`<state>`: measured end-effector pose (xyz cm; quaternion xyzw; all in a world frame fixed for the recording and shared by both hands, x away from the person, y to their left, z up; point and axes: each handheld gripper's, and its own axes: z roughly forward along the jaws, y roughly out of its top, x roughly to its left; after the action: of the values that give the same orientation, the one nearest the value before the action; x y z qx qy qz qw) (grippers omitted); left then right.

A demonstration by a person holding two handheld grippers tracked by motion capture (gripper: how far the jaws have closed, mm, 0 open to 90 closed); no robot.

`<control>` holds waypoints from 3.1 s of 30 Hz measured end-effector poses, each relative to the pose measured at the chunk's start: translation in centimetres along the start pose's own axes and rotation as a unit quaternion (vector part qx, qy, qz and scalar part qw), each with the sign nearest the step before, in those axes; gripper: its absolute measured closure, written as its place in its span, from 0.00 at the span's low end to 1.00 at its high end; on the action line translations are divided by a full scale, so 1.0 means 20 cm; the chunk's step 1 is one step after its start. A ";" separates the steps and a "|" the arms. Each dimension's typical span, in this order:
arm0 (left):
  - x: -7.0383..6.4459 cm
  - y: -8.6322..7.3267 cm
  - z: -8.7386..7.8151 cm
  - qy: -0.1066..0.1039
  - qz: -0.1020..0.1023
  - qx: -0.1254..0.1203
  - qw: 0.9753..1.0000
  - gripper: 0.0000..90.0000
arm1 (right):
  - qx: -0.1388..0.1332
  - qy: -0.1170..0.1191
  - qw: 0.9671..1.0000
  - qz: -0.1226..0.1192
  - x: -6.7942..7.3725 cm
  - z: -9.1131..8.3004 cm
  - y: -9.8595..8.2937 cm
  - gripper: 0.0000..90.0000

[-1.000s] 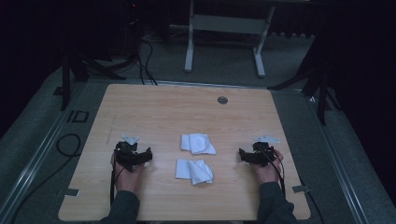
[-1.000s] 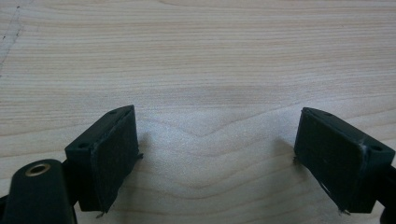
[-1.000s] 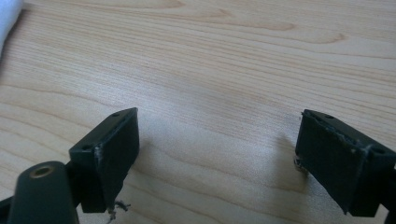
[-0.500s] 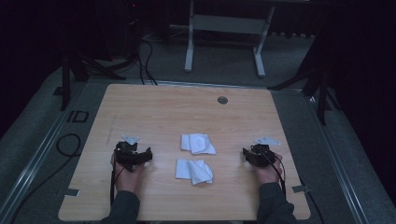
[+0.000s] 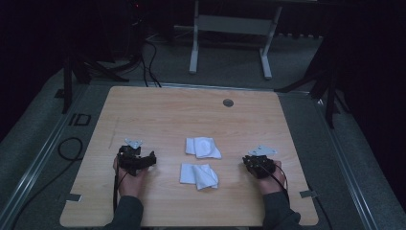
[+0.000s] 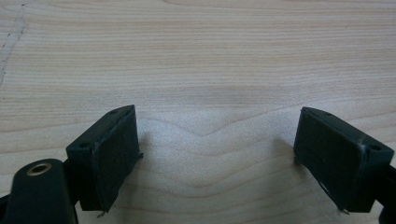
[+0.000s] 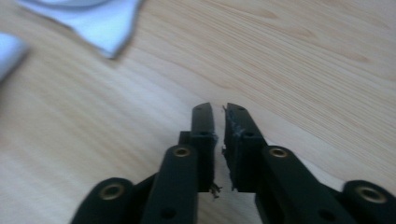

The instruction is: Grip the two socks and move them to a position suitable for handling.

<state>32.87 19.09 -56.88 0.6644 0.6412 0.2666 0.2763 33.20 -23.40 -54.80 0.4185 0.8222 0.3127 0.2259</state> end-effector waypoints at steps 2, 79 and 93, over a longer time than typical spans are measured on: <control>0.00 0.00 0.00 0.003 -0.003 0.000 1.000 0.16 | 0.000 0.007 1.000 -0.017 0.03 -0.01 0.01 0.95; -0.48 -0.10 -0.19 -0.205 0.163 -0.008 0.965 0.93 | -0.024 0.141 0.984 -0.109 0.52 -0.01 0.14 0.89; -0.50 -0.12 -0.18 -0.196 0.161 0.005 0.967 0.99 | -0.009 0.158 0.983 -0.092 0.52 0.02 0.14 0.80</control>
<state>28.15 9.34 -56.04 0.7993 0.4606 0.1692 0.3468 29.25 -13.49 -54.27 0.2840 0.8797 0.3605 0.1247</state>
